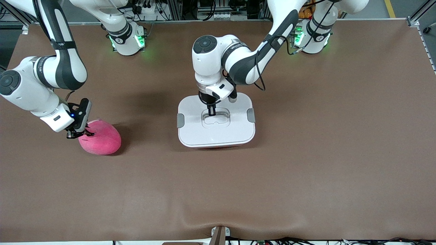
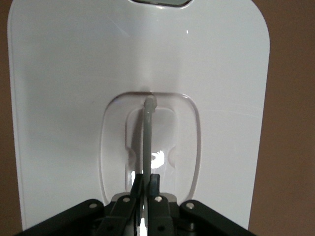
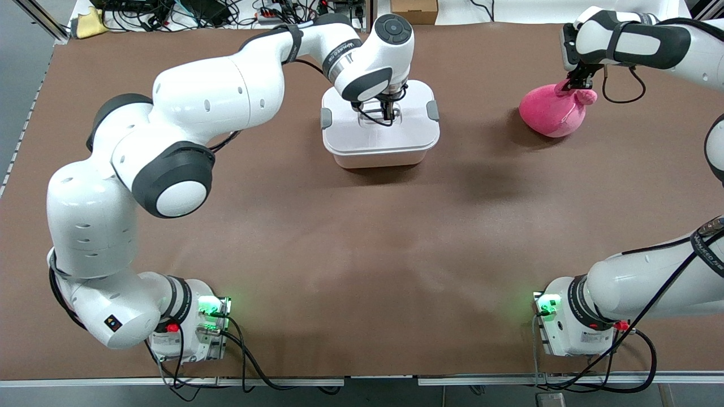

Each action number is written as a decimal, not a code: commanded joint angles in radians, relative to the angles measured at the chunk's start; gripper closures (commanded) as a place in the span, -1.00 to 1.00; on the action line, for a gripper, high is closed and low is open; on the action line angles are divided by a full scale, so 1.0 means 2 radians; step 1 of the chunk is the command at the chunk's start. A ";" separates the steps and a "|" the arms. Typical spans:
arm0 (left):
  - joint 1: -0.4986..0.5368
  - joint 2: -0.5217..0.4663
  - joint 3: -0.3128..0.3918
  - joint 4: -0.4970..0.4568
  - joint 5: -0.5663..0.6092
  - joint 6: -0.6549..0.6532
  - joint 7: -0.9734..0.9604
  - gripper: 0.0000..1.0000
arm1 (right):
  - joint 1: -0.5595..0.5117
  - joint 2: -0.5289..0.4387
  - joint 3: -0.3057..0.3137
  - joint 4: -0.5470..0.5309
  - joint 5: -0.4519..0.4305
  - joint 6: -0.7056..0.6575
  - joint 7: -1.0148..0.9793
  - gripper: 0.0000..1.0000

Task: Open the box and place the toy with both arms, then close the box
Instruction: 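Close the left gripper on the handle while the right gripper grasps the toy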

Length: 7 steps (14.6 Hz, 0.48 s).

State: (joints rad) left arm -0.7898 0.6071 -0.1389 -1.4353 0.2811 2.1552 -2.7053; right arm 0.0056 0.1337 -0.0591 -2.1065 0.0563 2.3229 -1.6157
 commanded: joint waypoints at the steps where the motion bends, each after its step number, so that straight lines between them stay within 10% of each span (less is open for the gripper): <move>1: -0.004 0.001 0.002 0.004 0.011 -0.004 -0.009 1.00 | -0.008 -0.010 0.003 0.013 0.005 -0.022 0.001 1.00; 7: -0.005 0.003 0.001 0.004 0.010 -0.004 0.026 1.00 | -0.016 -0.010 0.003 0.030 0.006 -0.045 0.029 1.00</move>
State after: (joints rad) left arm -0.7900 0.6070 -0.1390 -1.4353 0.2821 2.1553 -2.6791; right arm -0.0133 0.1325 -0.0626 -2.0531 0.0574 2.2595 -1.5741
